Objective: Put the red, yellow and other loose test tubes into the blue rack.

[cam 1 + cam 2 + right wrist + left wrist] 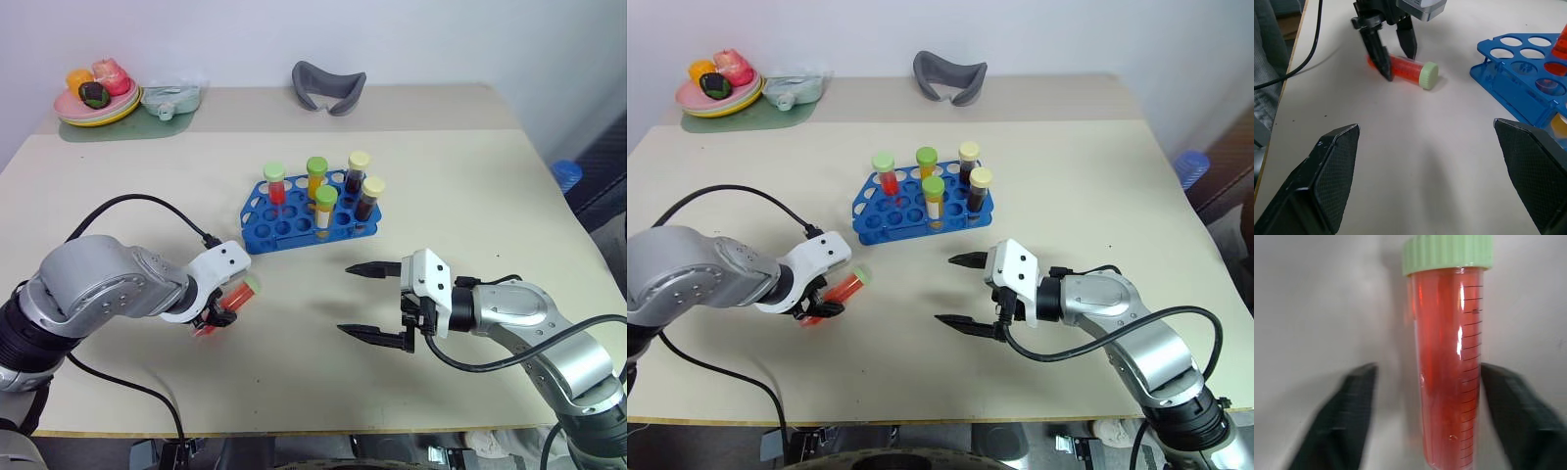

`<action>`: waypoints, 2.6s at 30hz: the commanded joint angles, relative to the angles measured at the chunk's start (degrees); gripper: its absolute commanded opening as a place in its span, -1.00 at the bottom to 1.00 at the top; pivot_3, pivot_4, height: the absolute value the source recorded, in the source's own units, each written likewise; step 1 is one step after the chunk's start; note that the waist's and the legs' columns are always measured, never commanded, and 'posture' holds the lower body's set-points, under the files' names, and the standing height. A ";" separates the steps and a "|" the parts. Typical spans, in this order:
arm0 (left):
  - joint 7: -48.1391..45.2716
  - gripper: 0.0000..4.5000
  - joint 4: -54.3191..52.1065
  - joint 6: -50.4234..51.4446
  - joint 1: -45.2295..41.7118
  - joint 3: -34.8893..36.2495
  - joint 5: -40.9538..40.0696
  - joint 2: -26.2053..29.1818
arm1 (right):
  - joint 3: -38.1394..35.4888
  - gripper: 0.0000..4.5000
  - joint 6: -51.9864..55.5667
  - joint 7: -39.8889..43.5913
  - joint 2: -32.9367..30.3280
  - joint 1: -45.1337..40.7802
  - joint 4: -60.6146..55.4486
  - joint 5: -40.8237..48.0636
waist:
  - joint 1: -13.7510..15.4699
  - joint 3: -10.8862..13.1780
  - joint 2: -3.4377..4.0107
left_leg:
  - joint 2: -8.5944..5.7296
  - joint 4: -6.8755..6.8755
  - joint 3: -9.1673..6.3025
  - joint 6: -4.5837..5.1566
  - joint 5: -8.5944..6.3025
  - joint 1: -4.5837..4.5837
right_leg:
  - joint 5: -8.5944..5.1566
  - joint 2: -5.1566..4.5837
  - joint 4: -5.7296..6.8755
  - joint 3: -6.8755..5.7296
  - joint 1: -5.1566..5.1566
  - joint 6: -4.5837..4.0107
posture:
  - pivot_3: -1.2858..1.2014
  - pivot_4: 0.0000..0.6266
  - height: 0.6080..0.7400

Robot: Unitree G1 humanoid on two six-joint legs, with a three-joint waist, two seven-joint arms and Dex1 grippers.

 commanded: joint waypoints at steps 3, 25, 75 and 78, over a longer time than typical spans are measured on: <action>0.61 0.00 0.78 0.61 -0.51 -1.05 0.32 0.04 | -0.17 1.00 -0.75 -0.41 0.18 0.16 -2.43 0.10 | 0.11 0.00 0.00 | 0.00 0.00 0.00 0.00 0.00 0.00 | 0.00 0.00 0.00 0.00 0.00 0.00 | 0.03 -0.52 1.00; 0.77 -0.66 -0.13 -10.22 3.14 24.35 2.48 -3.34 | 0.09 1.00 -1.86 -0.01 0.60 -0.74 -0.24 -0.65 | 0.25 0.03 -0.06 | 0.00 0.01 -0.01 0.00 0.00 -0.06 | 0.00 -0.01 0.00 -0.03 -0.04 0.00 | 0.03 -0.52 1.00; -14.42 -0.66 31.24 -100.29 18.98 14.73 49.96 -45.65 | -4.16 1.00 0.42 -6.35 2.83 1.62 1.28 -1.29 | 0.27 -0.02 -0.07 | -0.04 0.05 0.06 -0.02 0.01 0.00 | 0.02 -0.08 -0.01 -0.02 0.04 0.02 | 0.03 -0.52 1.00; -14.17 -0.66 32.06 -101.35 18.94 15.03 50.61 -45.94 | -4.16 1.00 0.37 -6.46 2.83 1.84 1.17 -1.39 | 0.27 -0.02 -0.07 | -0.04 0.05 0.06 -0.02 0.01 0.00 | 0.02 -0.08 -0.01 -0.02 0.05 0.02 | 0.03 -0.52 1.00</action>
